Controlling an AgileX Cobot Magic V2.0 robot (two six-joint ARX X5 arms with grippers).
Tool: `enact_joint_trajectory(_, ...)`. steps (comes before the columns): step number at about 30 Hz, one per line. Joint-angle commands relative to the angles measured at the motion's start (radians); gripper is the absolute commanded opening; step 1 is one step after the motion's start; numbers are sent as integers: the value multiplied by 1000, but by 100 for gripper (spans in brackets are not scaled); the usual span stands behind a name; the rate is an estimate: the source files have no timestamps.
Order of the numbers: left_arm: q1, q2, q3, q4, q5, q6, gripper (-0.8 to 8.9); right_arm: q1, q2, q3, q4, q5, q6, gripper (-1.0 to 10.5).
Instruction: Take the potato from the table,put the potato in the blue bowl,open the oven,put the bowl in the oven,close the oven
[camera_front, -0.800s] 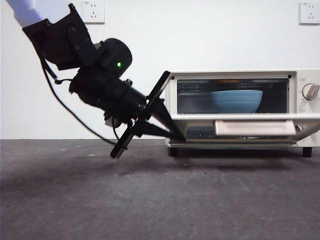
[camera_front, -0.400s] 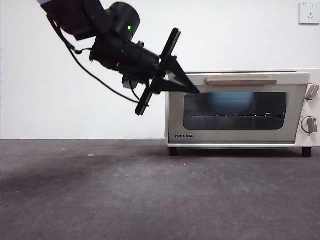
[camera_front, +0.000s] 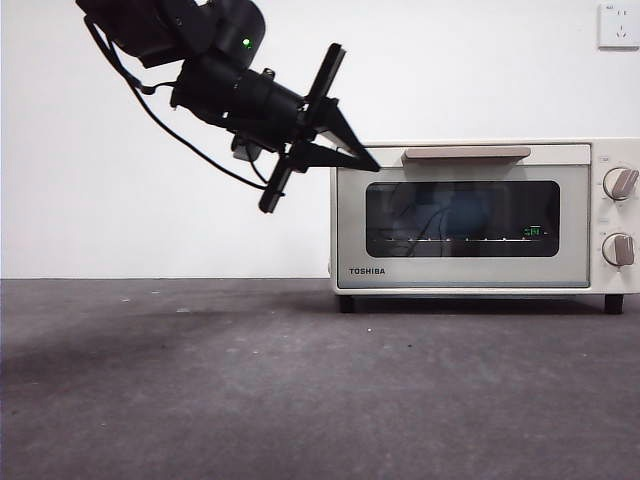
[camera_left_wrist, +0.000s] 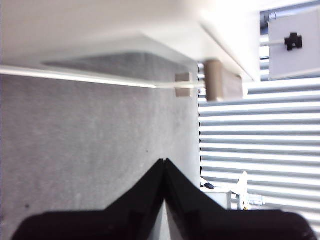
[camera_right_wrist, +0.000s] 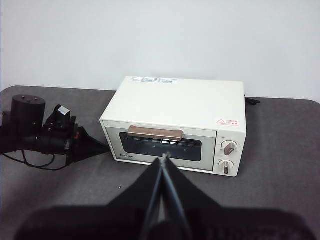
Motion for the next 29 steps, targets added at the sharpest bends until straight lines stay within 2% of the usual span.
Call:
enact_joint_trajectory(1,13,9,0,-11,26,27,-6,1,-4,-11,-22,-3,11,-2)
enact_joint_trajectory(5,14,8,0,-19,60,77,-6,1,-4,-28,-23,-2,10,-2)
enact_joint_trajectory(9,12,-7,0,-24,128,181,-6,1,-4,-64,-23,-2,10,-1)
enact_joint_trajectory(11,2,-29,0,-66,161,262,-6,1,-4,-98,-23,-2,10,0)
enact_joint_trajectory(14,-18,-90,0,-220,143,422,-6,1,-4,-161,-23,-3,10,0)
enact_joint_trajectory(16,-35,-147,0,-367,65,550,-6,1,-4,-205,-23,-3,7,0)
enact_joint_trajectory(18,-59,-216,0,-520,-69,672,-5,1,-4,-248,-23,-5,8,0)
enact_joint_trajectory(20,-91,-301,0,-666,-245,759,-5,1,-4,-289,-22,-14,10,0)
enact_joint_trajectory(23,-152,-441,0,-816,-468,809,-5,13,-5,-331,-21,-21,28,0)
enact_joint_trajectory(25,-200,-543,0,-870,-577,817,-5,38,-5,-336,-21,-21,32,0)
enact_joint_trajectory(29,-294,-745,0,-885,-706,850,-5,92,-5,-335,-21,5,-6,0)
